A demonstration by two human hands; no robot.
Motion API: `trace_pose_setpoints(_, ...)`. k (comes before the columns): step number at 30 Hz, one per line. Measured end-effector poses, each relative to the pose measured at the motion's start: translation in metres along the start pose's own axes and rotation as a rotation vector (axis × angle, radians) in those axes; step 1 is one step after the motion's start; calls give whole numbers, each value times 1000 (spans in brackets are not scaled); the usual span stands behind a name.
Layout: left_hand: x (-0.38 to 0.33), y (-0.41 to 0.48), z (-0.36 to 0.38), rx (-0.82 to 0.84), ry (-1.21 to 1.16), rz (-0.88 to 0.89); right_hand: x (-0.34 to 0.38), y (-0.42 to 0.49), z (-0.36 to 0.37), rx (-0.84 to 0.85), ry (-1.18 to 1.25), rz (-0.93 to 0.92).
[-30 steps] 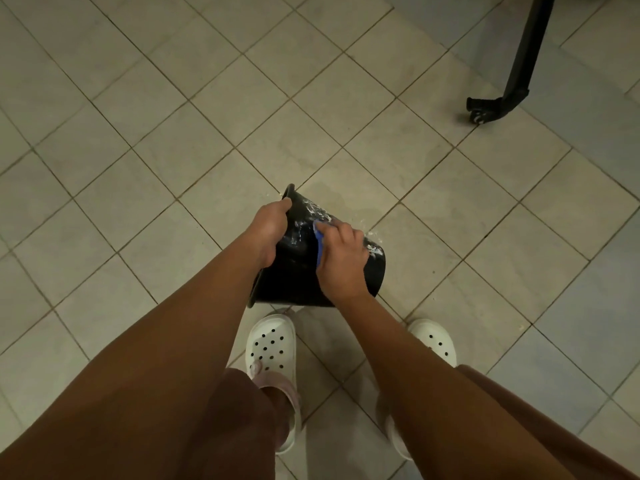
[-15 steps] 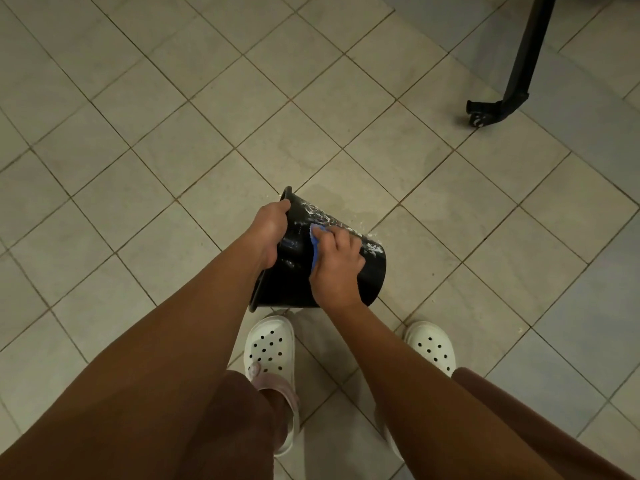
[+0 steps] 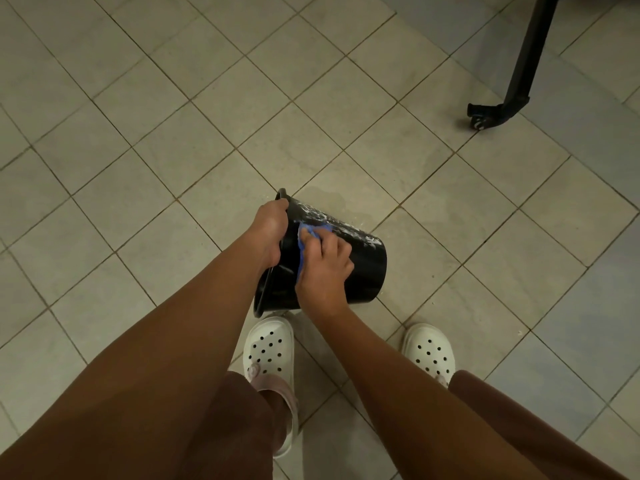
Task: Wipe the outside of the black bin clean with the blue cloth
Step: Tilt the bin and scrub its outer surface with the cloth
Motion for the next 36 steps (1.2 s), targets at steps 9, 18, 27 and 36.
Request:
trace_pose_setpoints(9, 6, -2, 6, 43, 3, 16, -7, 36, -3, -3, -34, -92)
trace_pose_setpoints(18, 9, -7, 10, 80, 26, 15, 18, 14, -4, -1, -9, -94)
trace_pose_setpoints(27, 4, -9, 6, 30, 42, 56, -22, 11, -9, -22, -96, 105)
trace_pose_setpoints(36, 2, -9, 10, 43, 79, 134, -32, 30, -9, 21, -120, 107)
Point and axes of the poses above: each hand's wrist, its own y-axis towards the middle knuckle, its own z-axis out of the palm, x = y × z, the point moved 10 cm from there along y, towards the middle knuckle, and after that the axes turned 10 degrees about -x, right-handed, at the moved point
